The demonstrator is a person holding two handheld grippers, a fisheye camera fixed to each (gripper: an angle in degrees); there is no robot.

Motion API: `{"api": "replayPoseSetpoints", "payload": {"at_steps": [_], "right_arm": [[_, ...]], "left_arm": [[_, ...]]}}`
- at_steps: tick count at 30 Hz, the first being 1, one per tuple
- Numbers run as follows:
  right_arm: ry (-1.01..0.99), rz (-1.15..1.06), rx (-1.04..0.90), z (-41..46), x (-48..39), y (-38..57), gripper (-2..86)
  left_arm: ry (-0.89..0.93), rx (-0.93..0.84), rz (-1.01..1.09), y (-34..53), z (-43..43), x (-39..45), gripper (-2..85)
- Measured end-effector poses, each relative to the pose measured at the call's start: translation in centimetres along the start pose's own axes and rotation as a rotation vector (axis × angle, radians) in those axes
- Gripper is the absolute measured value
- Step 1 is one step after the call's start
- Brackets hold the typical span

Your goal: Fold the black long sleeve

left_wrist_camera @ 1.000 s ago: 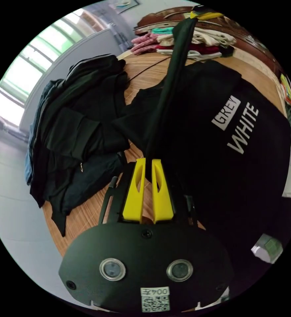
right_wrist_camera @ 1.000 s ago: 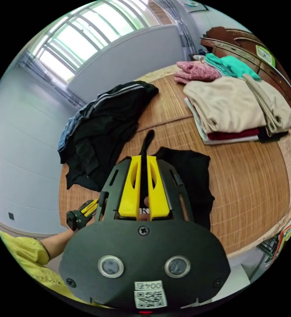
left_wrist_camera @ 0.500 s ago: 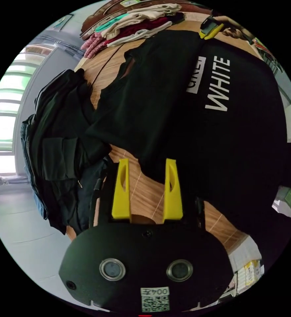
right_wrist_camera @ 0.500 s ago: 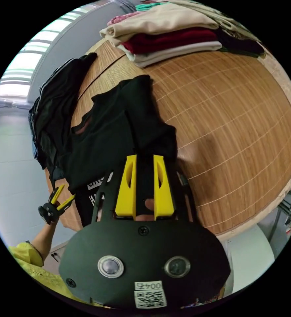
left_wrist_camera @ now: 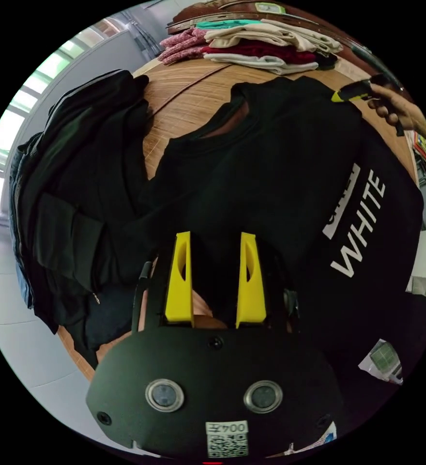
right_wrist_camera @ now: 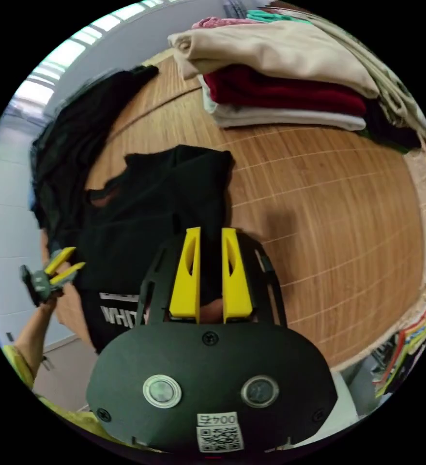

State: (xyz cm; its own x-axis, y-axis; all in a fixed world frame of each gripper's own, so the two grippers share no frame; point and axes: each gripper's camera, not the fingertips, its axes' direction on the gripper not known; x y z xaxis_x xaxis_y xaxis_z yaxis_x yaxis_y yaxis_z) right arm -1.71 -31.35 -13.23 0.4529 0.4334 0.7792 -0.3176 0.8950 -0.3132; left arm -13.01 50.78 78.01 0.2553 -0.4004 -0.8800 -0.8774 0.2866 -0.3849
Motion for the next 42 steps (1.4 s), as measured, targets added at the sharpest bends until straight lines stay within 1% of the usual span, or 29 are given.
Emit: {"api": "replayPoseSetpoints", "payload": {"at_steps": [2,3,4,9,11,13,16,17,19,21,22,23,24,26,28,30,32,34,37,39,40,42], "right_arm": [[0.118,-0.055,0.046,-0.1,-0.7,0.4,4.3],[0.132,-0.054,0.049,0.0,-0.5,0.4,4.1],[0.127,-0.039,0.052,0.1,0.3,0.4,4.1],[-0.03,0.136,0.061,-0.7,5.3,0.8,5.7],[-0.034,0.16,0.118,-2.8,5.3,1.6,5.5],[-0.014,0.113,0.159,-4.3,3.7,2.4,5.2],[-0.103,-0.022,0.181,-4.9,-0.1,3.6,5.7],[-0.133,-0.067,0.158,-4.2,-1.6,3.6,6.4],[-0.14,-0.112,0.092,-2.3,-3.5,3.2,6.6],[-0.113,-0.133,0.011,0.2,-4.9,2.5,6.6],[-0.052,-0.142,-0.075,2.3,-5.4,1.9,6.4],[0.034,-0.152,-0.175,4.4,-5.6,1.5,6.0],[0.038,-0.164,-0.143,4.4,-5.7,1.4,5.8],[0.034,-0.18,-0.182,4.5,-5.8,0.5,5.4],[0.03,-0.165,-0.174,3.8,-5.5,0.2,5.0],[0.033,-0.146,-0.126,2.5,-5.3,0.6,3.7],[-0.024,-0.118,-0.12,1.3,-4.9,2.0,4.6],[-0.045,-0.094,-0.131,1.0,-4.7,3.7,5.0],[-0.04,-0.081,-0.181,1.9,-5.1,6.6,5.0],[-0.03,-0.067,-0.216,2.8,-5.3,8.1,5.0],[-0.021,-0.052,-0.24,3.7,-5.3,8.8,5.2],[0.007,-0.055,-0.288,5.4,-5.4,9.5,5.8]], "left_arm": [[0.008,0.023,0.003,-0.2,-0.3,0.2,13.8],[0.009,0.03,0.012,-0.3,-0.3,0.4,13.6],[0.005,0.04,0.03,-0.4,-0.3,0.9,13.4],[0.021,0.051,0.047,-1.7,-0.6,0.4,14.3],[0.058,0.121,0.049,-1.5,-2.6,-1.1,16.2],[0.053,0.15,0.01,-0.8,-3.7,-2.9,16.0],[0.099,0.193,-0.096,0.3,-3.8,-6.8,13.4],[0.143,0.177,-0.128,0.0,-2.9,-8.2,12.8],[0.17,0.123,-0.16,-0.9,-0.9,-10.0,12.5],[0.136,0.006,-0.198,-1.9,1.9,-11.6,12.3],[0.14,-0.065,-0.213,-2.2,3.6,-12.5,12.1],[0.161,-0.041,-0.24,-2.2,3.8,-13.4,11.9],[0.172,-0.048,-0.253,-2.3,3.9,-13.8,11.8],[0.196,-0.051,-0.253,-2.4,3.2,-14.5,11.6],[0.178,0.001,-0.246,-1.7,1.4,-14.9,11.7],[0.177,0.036,-0.258,-0.4,-0.4,-15.3,11.8],[0.232,0.101,-0.285,2.2,-2.5,-14.9,11.0],[0.28,0.109,-0.256,3.7,-3.2,-13.2,10.4],[0.211,0.069,-0.141,4.8,-2.7,-9.1,9.6],[0.183,0.03,-0.109,4.9,-1.4,-7.8,9.1],[0.141,-0.026,-0.083,4.9,-0.1,-7.2,8.7],[0.099,-0.011,-0.022,5.1,0.6,-6.7,8.6]]}}
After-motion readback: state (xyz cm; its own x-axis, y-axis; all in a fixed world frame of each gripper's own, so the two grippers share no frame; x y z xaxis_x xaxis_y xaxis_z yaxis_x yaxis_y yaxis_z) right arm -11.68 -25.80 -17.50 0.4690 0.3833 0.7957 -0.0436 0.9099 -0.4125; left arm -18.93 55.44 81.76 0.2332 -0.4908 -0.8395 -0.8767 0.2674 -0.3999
